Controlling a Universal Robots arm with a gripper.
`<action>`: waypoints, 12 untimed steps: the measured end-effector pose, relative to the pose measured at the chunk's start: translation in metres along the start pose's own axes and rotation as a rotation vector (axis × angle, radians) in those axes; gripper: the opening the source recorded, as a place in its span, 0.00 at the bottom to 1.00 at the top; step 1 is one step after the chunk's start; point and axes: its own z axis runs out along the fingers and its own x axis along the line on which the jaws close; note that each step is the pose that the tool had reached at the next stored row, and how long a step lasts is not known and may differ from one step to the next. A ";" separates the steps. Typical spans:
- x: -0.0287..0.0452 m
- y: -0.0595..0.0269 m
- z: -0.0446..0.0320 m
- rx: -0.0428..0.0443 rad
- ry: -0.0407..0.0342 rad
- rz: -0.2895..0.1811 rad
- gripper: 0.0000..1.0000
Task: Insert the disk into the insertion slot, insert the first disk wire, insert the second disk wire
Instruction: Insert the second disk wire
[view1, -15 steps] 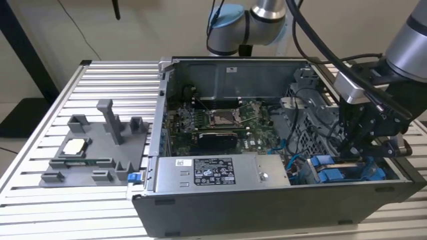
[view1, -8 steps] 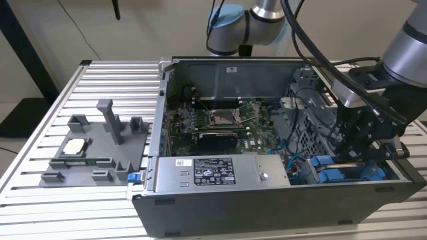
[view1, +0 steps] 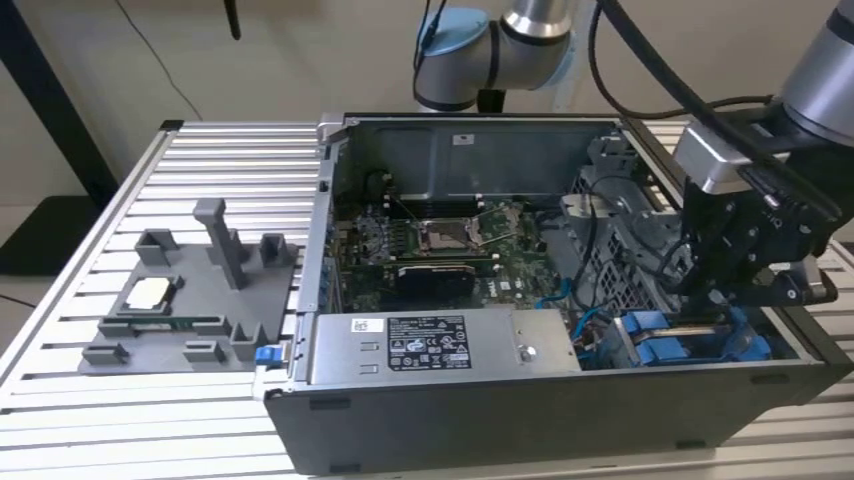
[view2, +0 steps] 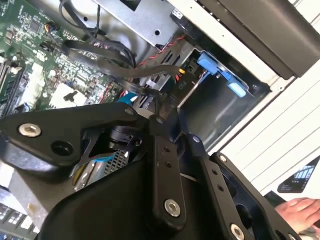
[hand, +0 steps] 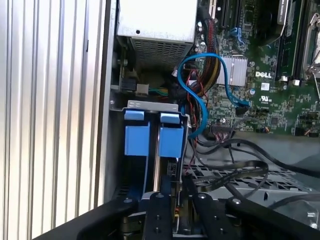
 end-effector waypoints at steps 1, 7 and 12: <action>-0.0002 -0.0001 -0.0036 -0.0002 0.0003 0.000 0.24; -0.0012 -0.0004 -0.0253 -0.0013 0.0001 0.000 0.24; -0.0018 -0.0005 -0.0369 -0.0021 0.0001 0.000 0.24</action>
